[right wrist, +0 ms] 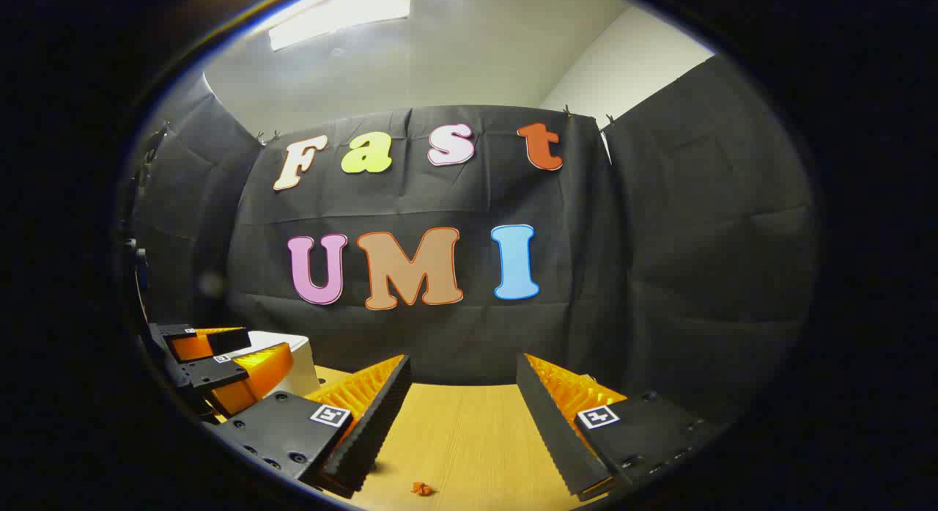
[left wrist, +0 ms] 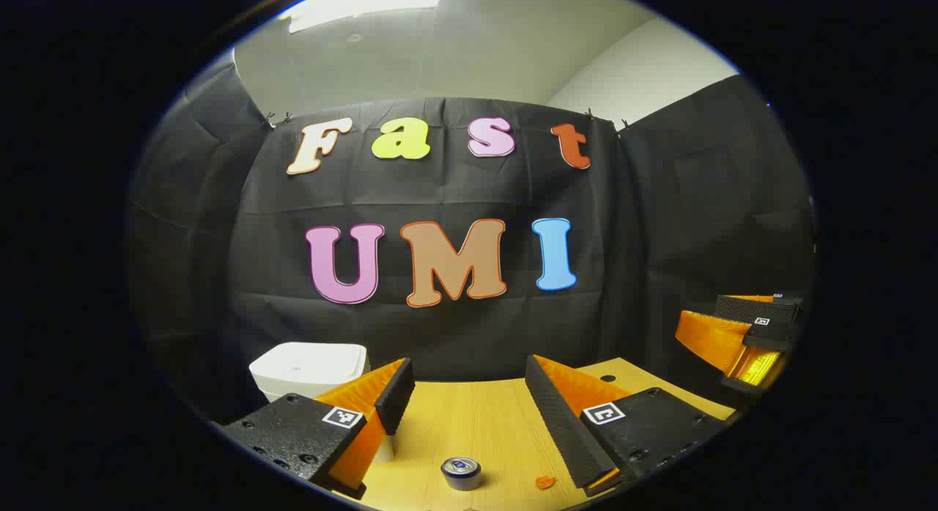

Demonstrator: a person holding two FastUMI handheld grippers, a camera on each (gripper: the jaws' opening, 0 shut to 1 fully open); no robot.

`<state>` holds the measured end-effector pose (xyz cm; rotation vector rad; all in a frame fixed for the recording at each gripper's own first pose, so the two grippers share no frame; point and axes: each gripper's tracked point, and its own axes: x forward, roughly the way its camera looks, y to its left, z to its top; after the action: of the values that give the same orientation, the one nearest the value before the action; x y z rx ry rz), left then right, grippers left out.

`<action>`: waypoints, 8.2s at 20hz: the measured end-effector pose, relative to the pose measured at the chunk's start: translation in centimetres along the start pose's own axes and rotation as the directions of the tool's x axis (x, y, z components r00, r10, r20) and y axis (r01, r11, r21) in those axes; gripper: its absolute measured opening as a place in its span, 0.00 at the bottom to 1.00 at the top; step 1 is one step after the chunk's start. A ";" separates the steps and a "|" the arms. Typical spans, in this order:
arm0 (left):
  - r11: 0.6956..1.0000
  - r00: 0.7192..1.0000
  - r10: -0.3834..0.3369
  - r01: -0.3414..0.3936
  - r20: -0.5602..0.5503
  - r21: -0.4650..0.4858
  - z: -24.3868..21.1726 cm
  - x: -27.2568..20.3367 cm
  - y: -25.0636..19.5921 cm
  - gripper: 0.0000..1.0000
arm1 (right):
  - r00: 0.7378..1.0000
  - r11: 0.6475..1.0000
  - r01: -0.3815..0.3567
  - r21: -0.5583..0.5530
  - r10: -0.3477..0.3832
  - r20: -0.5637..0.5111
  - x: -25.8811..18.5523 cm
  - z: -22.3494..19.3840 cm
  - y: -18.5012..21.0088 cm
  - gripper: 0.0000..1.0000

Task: Press the lid of the desktop garbage bin to open it, pick up the crumpled paper on the desktop and throw it into the bin, then pick up the pop can on the desktop and drop it into the bin, and finally close the garbage bin lid.

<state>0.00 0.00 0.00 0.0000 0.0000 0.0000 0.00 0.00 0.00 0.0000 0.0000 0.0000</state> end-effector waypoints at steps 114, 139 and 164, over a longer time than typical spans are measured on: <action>0.975 0.975 0.224 -0.224 -0.007 0.011 -2.9 8.8 24.5 0.00 | 0.997 0.998 -0.040 -0.058 0.035 -0.072 4.6 -2.8 10.2 0.96; 0.995 0.999 -0.030 0.027 -0.029 -0.099 -2.0 0.3 10.6 0.87 | 0.942 0.987 -0.135 -0.084 0.102 -0.320 7.7 -15.9 9.7 0.97; 1.000 0.992 0.026 -0.026 -0.124 -0.005 -3.9 -2.1 12.4 0.87 | 0.676 0.966 -0.224 -0.127 0.060 -0.735 6.9 -37.9 8.4 0.90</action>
<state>-2.11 12.38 -3.94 -0.0069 0.1247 0.0261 6.91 8.39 -37.88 -0.2138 0.8148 0.1613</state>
